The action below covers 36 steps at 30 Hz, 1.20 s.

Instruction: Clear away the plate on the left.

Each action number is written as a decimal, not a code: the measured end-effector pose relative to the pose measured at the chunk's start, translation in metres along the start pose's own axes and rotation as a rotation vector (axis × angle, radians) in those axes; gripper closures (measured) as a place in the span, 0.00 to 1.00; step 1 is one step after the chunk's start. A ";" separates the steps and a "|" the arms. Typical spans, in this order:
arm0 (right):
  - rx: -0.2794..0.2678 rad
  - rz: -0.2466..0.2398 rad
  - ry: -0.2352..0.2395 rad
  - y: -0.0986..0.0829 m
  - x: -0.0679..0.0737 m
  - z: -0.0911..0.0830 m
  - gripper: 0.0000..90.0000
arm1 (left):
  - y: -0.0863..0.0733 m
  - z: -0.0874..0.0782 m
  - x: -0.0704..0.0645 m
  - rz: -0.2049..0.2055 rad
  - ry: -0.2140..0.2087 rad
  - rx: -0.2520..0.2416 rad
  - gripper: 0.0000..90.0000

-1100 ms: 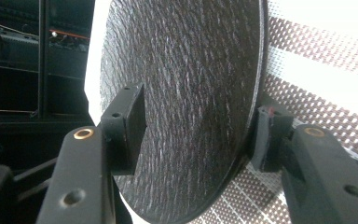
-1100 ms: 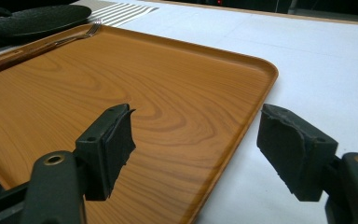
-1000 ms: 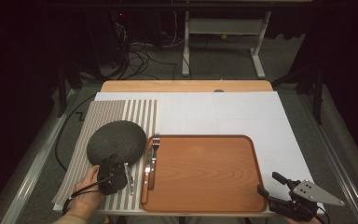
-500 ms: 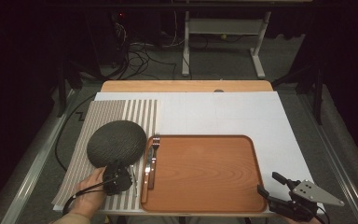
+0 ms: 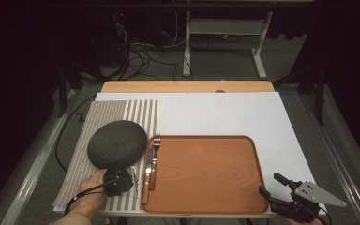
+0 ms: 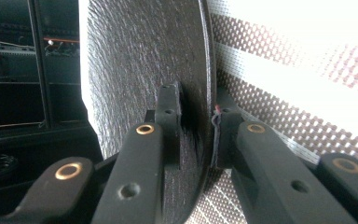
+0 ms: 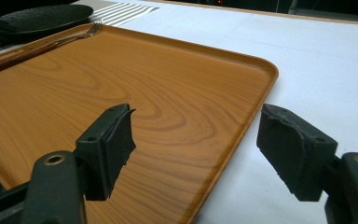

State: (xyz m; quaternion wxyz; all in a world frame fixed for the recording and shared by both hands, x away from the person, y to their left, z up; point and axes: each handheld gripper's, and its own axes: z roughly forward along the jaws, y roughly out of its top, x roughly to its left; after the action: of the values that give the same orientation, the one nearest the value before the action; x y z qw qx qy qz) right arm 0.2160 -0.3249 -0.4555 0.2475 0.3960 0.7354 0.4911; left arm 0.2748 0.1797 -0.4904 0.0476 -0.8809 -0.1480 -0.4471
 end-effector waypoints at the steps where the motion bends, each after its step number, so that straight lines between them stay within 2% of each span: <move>1: 0.000 0.000 0.000 0.000 0.000 0.000 0.30 | 0.000 0.000 0.000 -0.001 -0.004 -0.002 0.83; 10: -0.001 0.001 0.000 0.000 0.000 0.000 0.30 | 0.000 0.001 -0.003 0.018 0.024 -0.005 0.89; 15: -0.003 0.009 0.004 0.000 -0.001 0.000 0.30 | -0.001 0.000 -0.001 -0.023 0.017 -0.025 0.90; 21: -0.004 0.012 0.003 0.000 -0.001 0.000 0.30 | 0.002 -0.006 0.010 -0.062 0.035 -0.044 0.90; 28: -0.005 0.012 0.004 0.000 -0.001 -0.001 0.30 | 0.004 -0.008 0.012 -0.023 0.046 -0.041 0.90; 34: -0.005 0.016 0.003 0.000 -0.002 0.000 0.30 | 0.005 -0.011 0.017 -0.041 0.049 -0.054 0.90; 36: -0.009 0.019 0.004 0.000 -0.002 -0.001 0.30 | 0.005 -0.011 0.017 -0.034 0.050 -0.056 0.90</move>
State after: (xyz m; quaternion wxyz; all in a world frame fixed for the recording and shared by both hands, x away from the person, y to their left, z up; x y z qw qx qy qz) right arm 0.2164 -0.3269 -0.4557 0.2432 0.4008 0.7297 0.4977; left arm 0.2776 0.1763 -0.4697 0.0193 -0.8677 -0.1489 -0.4738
